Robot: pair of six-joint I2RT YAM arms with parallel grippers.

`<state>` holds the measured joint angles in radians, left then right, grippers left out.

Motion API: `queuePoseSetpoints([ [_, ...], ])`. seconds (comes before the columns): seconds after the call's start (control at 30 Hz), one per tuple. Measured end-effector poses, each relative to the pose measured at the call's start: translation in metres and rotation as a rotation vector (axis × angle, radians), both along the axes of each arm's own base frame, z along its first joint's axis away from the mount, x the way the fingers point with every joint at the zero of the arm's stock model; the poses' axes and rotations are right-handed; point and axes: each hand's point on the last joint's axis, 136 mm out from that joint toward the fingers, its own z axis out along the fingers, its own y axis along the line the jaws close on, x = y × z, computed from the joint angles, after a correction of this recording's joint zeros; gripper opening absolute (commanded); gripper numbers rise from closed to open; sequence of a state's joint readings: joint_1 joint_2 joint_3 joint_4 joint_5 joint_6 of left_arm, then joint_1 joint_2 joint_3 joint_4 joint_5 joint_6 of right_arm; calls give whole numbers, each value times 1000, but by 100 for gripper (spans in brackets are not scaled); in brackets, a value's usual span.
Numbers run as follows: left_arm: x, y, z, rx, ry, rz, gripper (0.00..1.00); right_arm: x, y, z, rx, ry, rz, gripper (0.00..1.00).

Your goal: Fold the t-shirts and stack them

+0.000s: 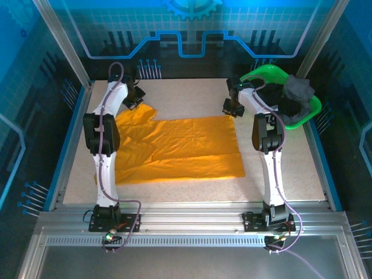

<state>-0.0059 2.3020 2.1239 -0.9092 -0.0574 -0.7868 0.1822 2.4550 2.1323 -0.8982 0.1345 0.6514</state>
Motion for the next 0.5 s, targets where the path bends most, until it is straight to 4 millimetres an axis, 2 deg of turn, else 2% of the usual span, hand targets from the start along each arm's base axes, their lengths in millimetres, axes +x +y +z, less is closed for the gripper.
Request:
queuePoseSetpoints([
  [0.13, -11, -1, 12, -5, -9, -2, 0, 1, 2, 1, -3, -6, 30, 0],
  [0.33, -43, -3, 31, -23, -14, -4, 0, -9, 2, 6, -12, -19, 60, 0],
  [0.5, -75, -4, 48, -45, -30, 9, 0, -15, 2, 31, -10, -66, 83, 0],
])
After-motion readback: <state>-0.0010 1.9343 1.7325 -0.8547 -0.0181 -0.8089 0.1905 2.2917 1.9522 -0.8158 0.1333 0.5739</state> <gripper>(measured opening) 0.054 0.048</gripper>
